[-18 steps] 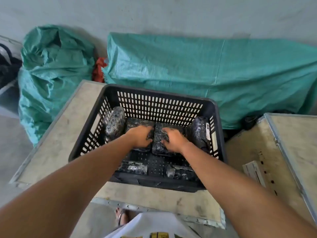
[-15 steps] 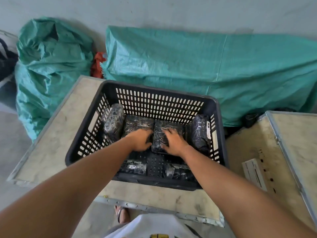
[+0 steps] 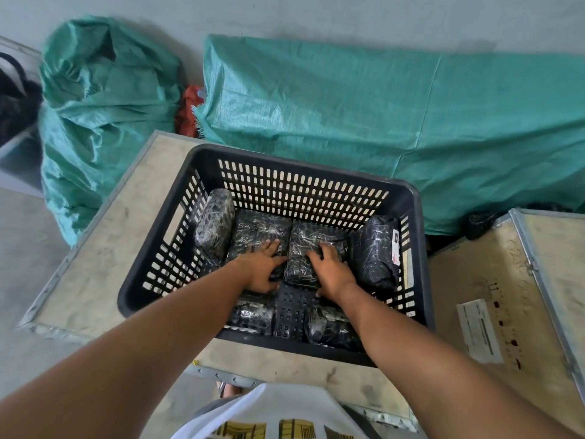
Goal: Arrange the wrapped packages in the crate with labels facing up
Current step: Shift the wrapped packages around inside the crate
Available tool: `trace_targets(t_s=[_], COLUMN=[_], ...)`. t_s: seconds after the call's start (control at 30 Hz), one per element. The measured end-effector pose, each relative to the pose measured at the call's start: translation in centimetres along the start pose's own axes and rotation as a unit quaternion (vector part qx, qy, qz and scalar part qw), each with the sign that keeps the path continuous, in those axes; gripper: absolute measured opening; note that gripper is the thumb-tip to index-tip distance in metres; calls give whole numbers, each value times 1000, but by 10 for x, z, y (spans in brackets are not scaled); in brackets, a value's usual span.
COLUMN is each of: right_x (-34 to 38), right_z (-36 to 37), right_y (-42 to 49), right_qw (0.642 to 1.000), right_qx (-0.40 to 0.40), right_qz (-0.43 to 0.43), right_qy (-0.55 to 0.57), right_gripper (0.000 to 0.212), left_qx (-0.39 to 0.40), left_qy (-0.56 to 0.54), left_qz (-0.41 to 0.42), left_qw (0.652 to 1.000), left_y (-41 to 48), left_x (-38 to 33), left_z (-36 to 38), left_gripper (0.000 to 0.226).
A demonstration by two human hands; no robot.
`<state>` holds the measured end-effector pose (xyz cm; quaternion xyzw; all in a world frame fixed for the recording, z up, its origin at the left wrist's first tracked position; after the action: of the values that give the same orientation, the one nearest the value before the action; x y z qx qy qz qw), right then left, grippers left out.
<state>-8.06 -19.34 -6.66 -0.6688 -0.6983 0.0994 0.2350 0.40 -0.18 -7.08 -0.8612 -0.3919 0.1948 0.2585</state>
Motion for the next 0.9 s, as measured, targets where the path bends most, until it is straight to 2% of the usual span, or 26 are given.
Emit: trace_targets(t_s=[0.23, 0.33, 0.43, 0.57, 0.67, 0.8, 0.9], right_x=[6, 3, 1, -8, -18, -32, -37], right_z=[-15, -30, -42, -56, -68, -80, -86], right_y=[4, 0, -5, -7, -12, -21, -26], right_qw=[1000, 999, 999, 988, 946, 855, 797], right_qx=[23, 30, 5, -61, -108, -141, -150], right_qz=[14, -6, -41, -43, -19, -4, 15], right_qy=[3, -9, -1, 138, 305, 499, 584], right_gripper=[89, 85, 83, 75, 67, 53, 51], left_qx=[3, 0, -21, -52, -80, -117, -140], left_qy=[-38, -85, -162, -263, -282, -315, -318], left_qz=[1, 5, 4, -15, -13, 42, 81], left_qw=[999, 996, 987, 963, 956, 941, 934], left_y=[0, 0, -2, -7, -11, -20, -25], left_x=[1, 3, 7, 13, 14, 6, 2], left_z=[-2, -9, -19, -28, -32, -42, -49], left_gripper=[97, 98, 94, 96, 106, 114, 111])
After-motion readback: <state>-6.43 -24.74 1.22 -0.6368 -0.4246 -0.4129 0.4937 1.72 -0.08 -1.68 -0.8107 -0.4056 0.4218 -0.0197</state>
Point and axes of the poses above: each hand's wrist, its own y-axis towards the middle knuckle, its own z-axis out of the palm, x = y × z, the point moved 2 cm from there along y, towards the middle knuckle, and after that the axes turned 7 degrees about -z, right-handed, at the moved point
